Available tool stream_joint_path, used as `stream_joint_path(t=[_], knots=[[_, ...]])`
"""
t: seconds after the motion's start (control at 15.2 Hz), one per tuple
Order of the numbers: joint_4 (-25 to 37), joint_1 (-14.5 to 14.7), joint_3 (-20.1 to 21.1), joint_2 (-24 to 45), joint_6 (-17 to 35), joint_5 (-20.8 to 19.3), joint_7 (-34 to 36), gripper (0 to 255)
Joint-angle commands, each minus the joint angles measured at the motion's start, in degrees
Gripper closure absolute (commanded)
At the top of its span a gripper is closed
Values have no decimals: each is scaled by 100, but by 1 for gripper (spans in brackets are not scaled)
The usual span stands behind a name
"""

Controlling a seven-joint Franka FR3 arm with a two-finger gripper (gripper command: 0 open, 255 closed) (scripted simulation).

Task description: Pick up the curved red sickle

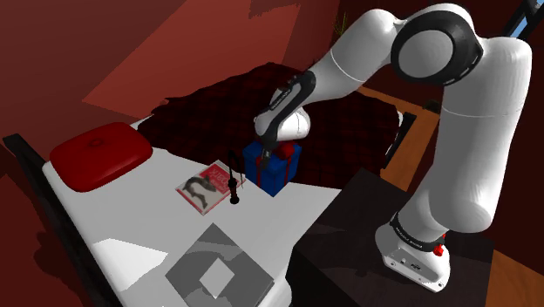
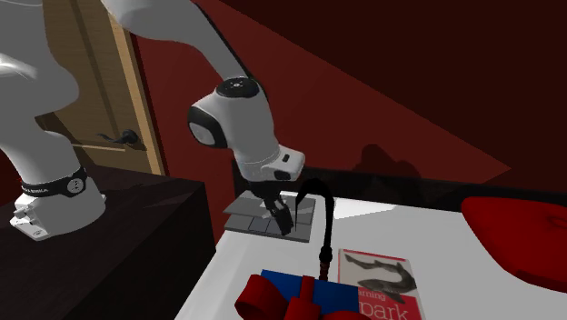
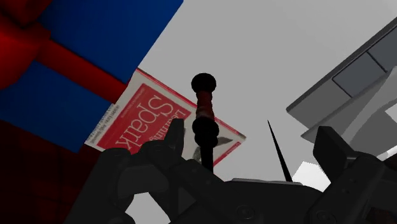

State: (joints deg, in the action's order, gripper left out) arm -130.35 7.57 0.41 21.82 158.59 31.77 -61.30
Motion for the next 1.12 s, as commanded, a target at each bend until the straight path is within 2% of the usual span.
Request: stream_joint_path(t=[0.0,0.4,0.79,1.06], knots=[[369,-92,165,465,140,134,-285,0],[1636,-262,509,1817,360,149,-817,0],[3160,-221,653,3166,310,-96,-1084,0],[3395,-234,690,3467,381,-105,-1144,0]])
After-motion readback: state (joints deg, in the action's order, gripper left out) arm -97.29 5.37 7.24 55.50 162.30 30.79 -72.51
